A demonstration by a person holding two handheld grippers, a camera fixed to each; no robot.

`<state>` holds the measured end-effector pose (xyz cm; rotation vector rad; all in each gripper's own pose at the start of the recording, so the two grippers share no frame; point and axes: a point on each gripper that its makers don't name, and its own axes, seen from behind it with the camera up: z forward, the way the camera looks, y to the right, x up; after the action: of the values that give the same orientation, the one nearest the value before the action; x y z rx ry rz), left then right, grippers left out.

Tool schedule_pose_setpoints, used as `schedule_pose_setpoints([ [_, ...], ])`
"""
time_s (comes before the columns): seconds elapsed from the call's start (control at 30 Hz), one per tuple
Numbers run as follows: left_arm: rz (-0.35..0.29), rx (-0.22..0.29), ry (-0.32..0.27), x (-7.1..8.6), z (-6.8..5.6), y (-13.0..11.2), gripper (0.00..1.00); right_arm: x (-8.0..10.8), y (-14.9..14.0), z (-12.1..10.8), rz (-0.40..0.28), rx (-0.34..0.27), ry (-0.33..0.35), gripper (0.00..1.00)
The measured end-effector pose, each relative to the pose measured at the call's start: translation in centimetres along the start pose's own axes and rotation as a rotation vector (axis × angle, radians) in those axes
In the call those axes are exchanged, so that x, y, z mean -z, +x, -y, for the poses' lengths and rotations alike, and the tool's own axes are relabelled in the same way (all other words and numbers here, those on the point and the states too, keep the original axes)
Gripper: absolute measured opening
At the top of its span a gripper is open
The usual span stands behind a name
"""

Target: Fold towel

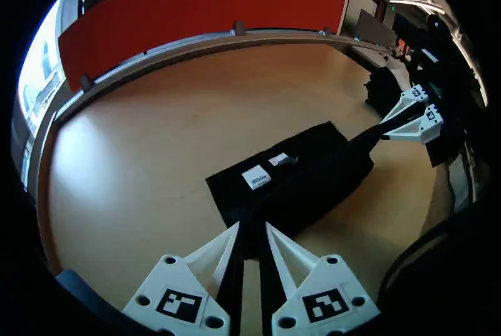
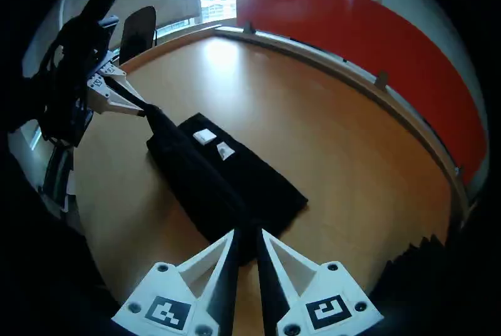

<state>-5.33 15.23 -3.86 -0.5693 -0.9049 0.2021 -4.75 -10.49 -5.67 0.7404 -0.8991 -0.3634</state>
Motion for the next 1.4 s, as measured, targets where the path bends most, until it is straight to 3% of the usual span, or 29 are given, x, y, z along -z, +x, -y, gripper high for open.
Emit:
schedule_pose_setpoints([
  [0.8, 0.037, 0.0, 0.079, -4.8, 2.1, -0.7, 0.18, -4.5, -0.4, -2.6, 0.04, -0.03, -0.04, 0.18],
  [1.2, 0.049, 0.012, 0.111, -6.2, 3.1, -1.4, 0.25, -5.8, -0.4, -3.4, 0.038, -0.048, -0.08, 0.23],
  [1.4, 0.043, 0.011, 0.145, -6.4, 4.1, -1.3, 0.26, -6.2, -0.6, -3.9, 0.04, -0.053, -0.107, 0.34],
])
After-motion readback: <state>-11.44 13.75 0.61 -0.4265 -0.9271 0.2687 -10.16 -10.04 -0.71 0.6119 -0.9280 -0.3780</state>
